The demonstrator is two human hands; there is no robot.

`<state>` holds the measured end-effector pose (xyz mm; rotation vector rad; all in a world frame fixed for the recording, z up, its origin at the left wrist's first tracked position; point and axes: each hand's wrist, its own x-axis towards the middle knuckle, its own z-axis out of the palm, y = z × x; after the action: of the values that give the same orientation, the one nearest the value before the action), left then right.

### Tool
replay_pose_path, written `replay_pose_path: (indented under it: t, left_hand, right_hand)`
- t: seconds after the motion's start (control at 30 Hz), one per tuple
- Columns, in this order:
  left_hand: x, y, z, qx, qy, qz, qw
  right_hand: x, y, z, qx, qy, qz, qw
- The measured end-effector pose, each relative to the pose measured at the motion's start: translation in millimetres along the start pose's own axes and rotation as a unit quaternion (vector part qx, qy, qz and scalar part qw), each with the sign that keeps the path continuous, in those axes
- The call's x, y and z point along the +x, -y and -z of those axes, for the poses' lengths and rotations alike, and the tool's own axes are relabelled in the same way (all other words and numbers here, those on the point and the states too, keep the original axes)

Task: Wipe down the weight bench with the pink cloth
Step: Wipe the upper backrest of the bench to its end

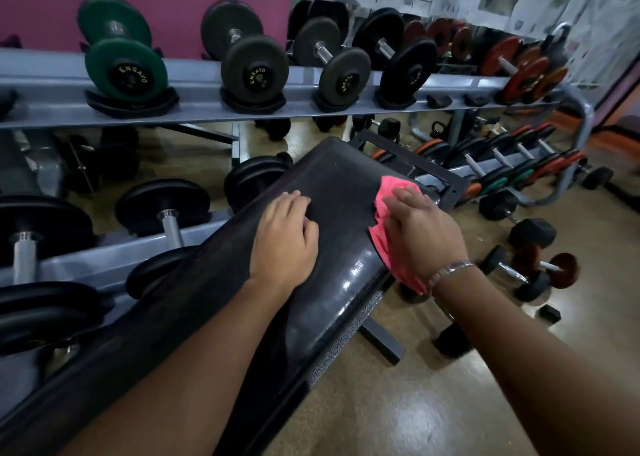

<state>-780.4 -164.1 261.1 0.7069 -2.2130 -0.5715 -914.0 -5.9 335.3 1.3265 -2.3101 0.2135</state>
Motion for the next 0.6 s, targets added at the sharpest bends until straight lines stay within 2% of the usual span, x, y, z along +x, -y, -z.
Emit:
replay_pose_path:
  t: [0.07, 0.17, 0.2, 0.3, 0.33, 0.47, 0.5, 0.6]
  left_hand:
    - [0.6, 0.9, -0.1, 0.005, 0.003, 0.005, 1.000]
    - [-1.2, -1.3, -1.9, 0.006, 0.007, -0.001, 1.000]
    - [-1.4, -1.0, -2.7, 0.011, 0.007, -0.003, 1.000]
    - [0.0, 1.8, -2.6, 0.014, 0.006, -0.001, 1.000]
    - [-0.1, 2.3, -2.5, 0.012, 0.006, -0.001, 1.000]
    - [-0.9, 4.7, -3.8, 0.004, 0.002, -0.001, 1.000]
    - [-1.9, 4.3, -4.7, 0.005, 0.001, -0.002, 1.000]
    - [0.2, 5.0, -5.0, 0.010, -0.002, -0.004, 1.000]
  right_hand:
    - [0.7, 8.2, -10.3, 0.033, 0.007, -0.008, 0.999]
    - [-20.6, -14.7, -17.4, 0.055, -0.030, 0.039, 0.997]
    - [-21.1, -20.6, -14.3, 0.054, -0.041, 0.026, 0.997]
    - [5.7, -11.5, -19.8, 0.078, -0.064, -0.085, 0.991]
    - [12.2, -3.0, -23.1, 0.073, -0.062, -0.093, 0.991]
    - [-0.6, -18.7, -18.6, 0.081, -0.073, 0.027, 0.994]
    - [-1.7, -28.3, -14.3, 0.084, -0.080, 0.008, 0.993]
    - [24.7, -25.4, -22.3, 0.087, -0.076, -0.132, 0.985]
